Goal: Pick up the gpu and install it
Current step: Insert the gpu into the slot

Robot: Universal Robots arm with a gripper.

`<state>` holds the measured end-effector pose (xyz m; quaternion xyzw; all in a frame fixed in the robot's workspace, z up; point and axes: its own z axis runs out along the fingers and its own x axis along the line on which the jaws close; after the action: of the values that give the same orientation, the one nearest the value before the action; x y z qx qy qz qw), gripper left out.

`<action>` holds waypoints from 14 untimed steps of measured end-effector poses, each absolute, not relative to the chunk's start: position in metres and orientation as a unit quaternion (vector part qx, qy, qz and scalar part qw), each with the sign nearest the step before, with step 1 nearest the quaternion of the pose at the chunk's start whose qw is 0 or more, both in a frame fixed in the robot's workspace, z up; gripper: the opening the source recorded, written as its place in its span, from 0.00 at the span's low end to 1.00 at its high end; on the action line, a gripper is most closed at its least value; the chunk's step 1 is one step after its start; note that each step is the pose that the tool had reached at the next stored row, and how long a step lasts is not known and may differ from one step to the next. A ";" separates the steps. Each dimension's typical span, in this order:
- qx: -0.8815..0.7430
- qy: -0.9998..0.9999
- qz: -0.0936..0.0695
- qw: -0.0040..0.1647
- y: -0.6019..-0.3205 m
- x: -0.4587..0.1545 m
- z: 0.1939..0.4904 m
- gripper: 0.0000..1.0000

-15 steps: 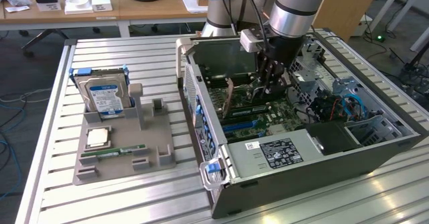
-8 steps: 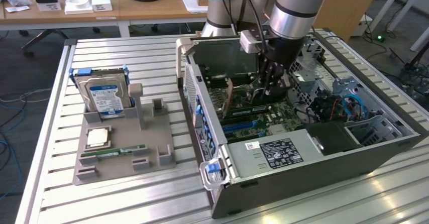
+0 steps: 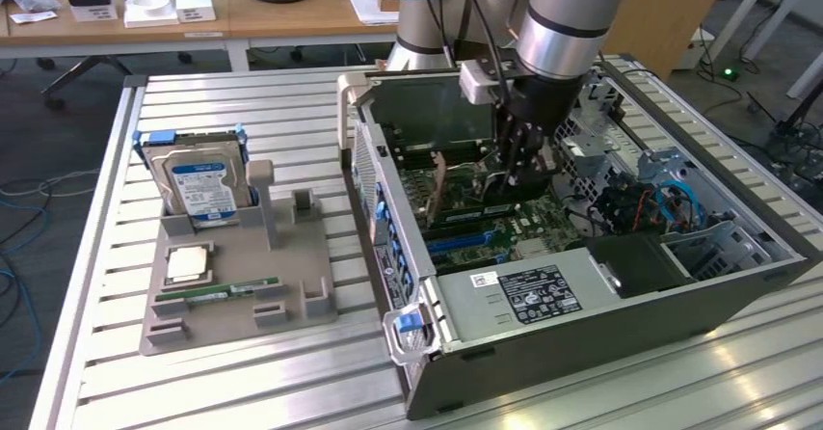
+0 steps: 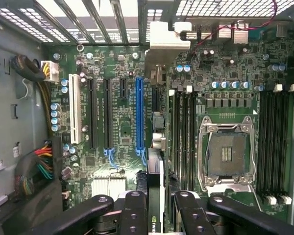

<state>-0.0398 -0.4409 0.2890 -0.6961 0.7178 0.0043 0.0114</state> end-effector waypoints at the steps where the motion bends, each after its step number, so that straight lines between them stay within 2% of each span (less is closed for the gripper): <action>1: -0.695 0.719 0.004 0.011 -0.441 -0.040 0.289 0.26; 14: -0.695 0.719 0.004 0.012 -0.449 -0.051 0.287 0.26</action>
<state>-0.0506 -0.4490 0.2866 -0.6951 0.7189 0.0043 0.0116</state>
